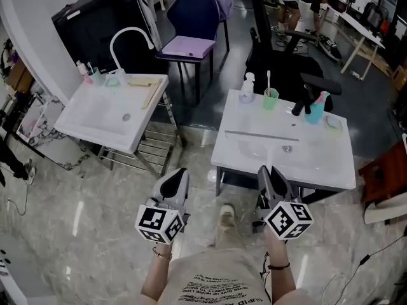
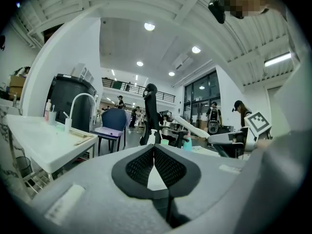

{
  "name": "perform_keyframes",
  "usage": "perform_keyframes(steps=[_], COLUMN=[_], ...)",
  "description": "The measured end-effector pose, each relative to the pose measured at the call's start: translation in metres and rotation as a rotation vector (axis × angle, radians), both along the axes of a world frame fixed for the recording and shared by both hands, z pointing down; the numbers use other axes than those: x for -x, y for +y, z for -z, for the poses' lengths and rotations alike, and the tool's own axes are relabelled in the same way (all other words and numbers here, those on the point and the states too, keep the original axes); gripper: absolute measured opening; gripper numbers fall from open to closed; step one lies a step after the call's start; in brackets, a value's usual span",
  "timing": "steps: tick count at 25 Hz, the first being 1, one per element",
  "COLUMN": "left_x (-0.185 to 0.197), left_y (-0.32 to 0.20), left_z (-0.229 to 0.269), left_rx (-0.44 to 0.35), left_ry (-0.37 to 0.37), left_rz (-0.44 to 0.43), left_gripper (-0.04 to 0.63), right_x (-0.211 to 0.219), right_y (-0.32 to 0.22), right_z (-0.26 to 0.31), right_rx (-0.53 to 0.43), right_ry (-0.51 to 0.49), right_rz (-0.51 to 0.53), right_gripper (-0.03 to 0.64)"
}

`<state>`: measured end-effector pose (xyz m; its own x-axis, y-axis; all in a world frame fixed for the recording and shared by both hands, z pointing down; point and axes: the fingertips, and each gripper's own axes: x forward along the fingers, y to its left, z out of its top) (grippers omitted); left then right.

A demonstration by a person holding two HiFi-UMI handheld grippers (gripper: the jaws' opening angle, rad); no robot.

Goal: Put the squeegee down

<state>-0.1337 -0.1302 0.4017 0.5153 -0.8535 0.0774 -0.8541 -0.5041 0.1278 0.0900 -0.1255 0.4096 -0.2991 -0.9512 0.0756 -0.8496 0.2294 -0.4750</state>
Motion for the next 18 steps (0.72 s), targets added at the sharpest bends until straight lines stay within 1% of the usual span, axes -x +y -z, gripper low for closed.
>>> perform_keyframes(steps=[6, 11, 18], left_x=[-0.018, -0.034, -0.047], left_y=[-0.051, -0.085, -0.128], left_z=[-0.005, -0.014, -0.030], left_rx=[0.021, 0.066, 0.121], left_ry=[0.000, 0.001, 0.006], left_rz=[-0.008, -0.020, 0.004], left_gripper=[0.023, 0.023, 0.023], right_x=[-0.004, -0.007, -0.005], right_y=[-0.050, -0.089, -0.137], right_z=[-0.010, -0.018, -0.041], right_rx=[0.033, 0.079, 0.157], right_ry=[-0.006, -0.008, -0.016], right_rz=[0.023, 0.032, 0.055], right_gripper=[0.095, 0.095, 0.095])
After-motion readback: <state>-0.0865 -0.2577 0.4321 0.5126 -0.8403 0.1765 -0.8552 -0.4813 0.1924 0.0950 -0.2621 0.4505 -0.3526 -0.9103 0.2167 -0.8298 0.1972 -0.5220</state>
